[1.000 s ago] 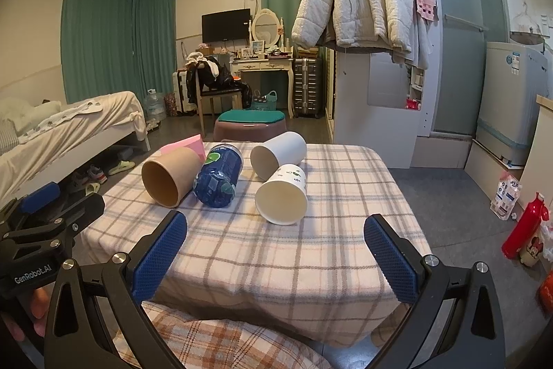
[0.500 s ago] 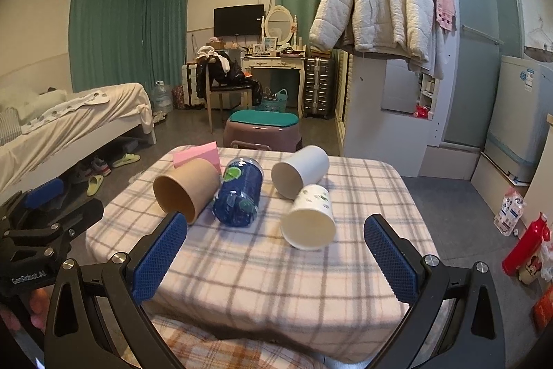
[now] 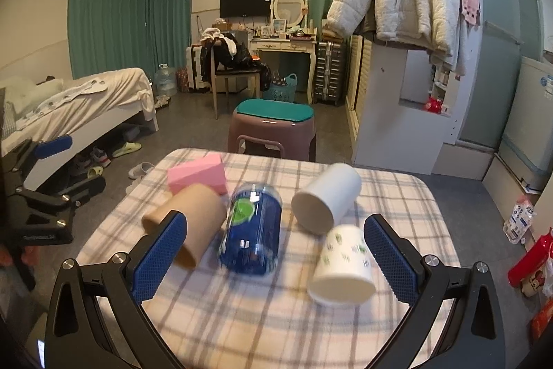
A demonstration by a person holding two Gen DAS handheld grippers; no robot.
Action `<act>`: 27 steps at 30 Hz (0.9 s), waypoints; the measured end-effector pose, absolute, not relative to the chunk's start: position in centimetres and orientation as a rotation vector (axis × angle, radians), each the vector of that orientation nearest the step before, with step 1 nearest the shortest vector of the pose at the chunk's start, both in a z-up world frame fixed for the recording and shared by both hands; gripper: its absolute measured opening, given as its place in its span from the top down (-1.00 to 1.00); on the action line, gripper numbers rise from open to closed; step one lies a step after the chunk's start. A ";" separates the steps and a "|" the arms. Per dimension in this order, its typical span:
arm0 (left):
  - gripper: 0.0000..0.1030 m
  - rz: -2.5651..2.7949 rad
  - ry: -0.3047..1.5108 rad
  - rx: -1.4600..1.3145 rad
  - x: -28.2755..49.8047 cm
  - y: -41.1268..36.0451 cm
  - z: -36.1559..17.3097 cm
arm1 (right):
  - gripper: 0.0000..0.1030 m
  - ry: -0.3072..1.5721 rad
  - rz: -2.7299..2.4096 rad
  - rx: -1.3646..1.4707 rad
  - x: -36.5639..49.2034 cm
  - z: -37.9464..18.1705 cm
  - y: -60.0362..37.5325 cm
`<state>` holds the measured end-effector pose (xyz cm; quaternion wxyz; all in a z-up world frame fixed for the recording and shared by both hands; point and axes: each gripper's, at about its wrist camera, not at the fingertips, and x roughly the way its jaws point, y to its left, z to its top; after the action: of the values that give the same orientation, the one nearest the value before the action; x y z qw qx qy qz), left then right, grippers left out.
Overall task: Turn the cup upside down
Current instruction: 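Move the left gripper down to the pink hexagonal cup lying sideways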
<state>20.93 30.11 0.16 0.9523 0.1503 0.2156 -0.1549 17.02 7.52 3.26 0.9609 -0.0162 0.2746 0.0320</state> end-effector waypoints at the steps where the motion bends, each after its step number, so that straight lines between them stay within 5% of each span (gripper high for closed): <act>1: -1.00 -0.335 0.435 0.335 22.0 29.9 -0.2 | -1.00 0.558 0.066 -0.029 18.0 3.4 7.6; 12: -1.00 -0.561 0.498 0.519 32.7 28.4 -7.0 | -1.00 0.649 0.069 -0.053 26.8 0.3 9.1; 24: -0.98 -0.745 0.538 0.589 35.3 25.7 -10.4 | -1.00 0.664 0.032 -0.050 28.4 -1.5 8.6; 27: -0.70 -0.763 0.546 0.604 35.2 25.0 -10.6 | -1.00 0.666 0.029 -0.054 28.3 -1.6 8.3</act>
<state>35.17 25.02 -10.56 0.8484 0.2867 0.2590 -0.3619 28.28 8.33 -1.59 0.9446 -0.0264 0.3269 0.0144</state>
